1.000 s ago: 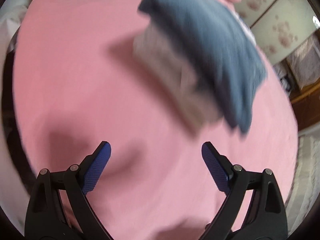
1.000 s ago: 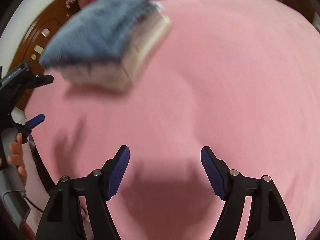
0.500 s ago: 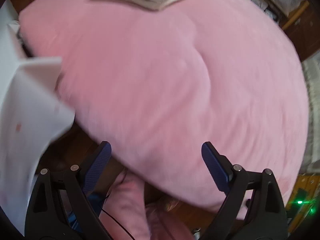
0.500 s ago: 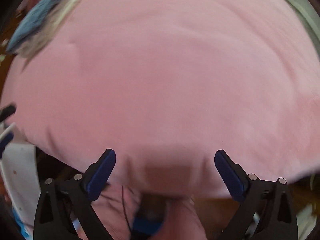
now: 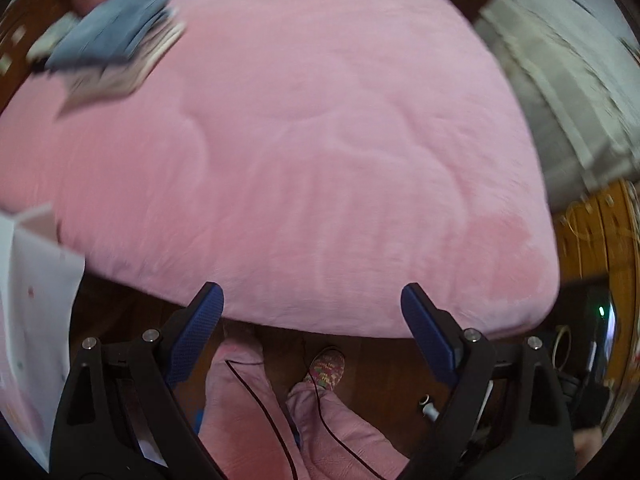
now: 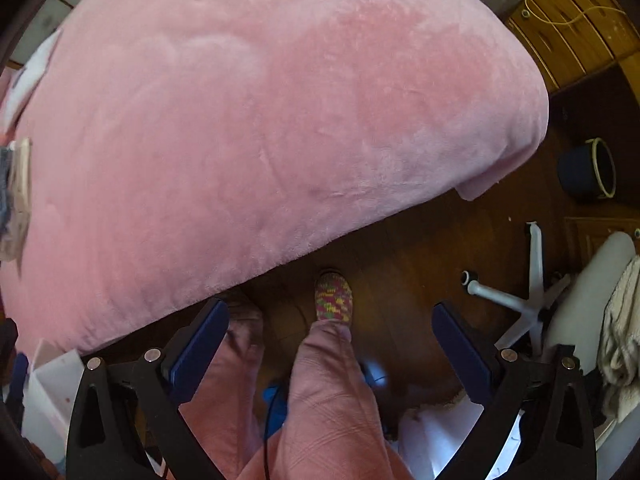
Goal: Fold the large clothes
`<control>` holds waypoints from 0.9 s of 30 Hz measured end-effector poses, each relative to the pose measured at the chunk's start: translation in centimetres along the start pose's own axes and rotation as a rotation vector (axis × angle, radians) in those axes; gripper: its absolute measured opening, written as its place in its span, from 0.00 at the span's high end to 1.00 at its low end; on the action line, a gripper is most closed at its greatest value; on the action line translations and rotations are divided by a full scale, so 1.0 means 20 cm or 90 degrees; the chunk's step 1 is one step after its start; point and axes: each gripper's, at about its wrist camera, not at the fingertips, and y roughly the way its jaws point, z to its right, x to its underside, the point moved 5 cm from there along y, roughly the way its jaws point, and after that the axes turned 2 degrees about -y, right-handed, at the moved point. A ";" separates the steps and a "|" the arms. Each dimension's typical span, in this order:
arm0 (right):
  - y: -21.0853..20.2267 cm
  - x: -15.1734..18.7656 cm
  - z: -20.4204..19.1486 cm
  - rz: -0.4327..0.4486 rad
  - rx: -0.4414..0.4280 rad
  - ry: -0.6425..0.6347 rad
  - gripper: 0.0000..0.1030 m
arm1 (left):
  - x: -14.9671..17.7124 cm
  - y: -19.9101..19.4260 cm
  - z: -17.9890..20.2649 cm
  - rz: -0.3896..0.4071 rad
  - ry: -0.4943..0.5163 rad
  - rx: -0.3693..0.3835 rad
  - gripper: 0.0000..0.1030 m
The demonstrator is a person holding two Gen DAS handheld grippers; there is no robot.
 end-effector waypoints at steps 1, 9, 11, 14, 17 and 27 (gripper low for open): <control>-0.04 0.00 -0.02 0.004 0.000 -0.017 0.01 | 0.00 -0.04 0.05 0.003 0.019 0.005 0.14; -0.34 0.08 -0.25 0.030 -0.037 -0.095 0.00 | -0.11 -0.28 0.14 0.005 0.079 -0.002 0.14; -0.40 0.12 -0.32 0.041 -0.048 -0.105 0.00 | -0.13 -0.33 0.10 0.006 0.078 -0.004 0.14; -0.49 0.19 -0.43 0.047 -0.059 -0.118 0.00 | -0.15 -0.42 -0.01 -0.003 0.072 -0.022 0.14; -0.63 0.28 -0.56 0.054 -0.068 -0.135 0.00 | -0.16 -0.52 -0.16 -0.019 0.030 -0.029 0.13; -0.98 0.39 -0.93 0.148 -0.064 -0.258 0.00 | -0.17 -0.71 -0.46 0.024 -0.055 -0.031 0.13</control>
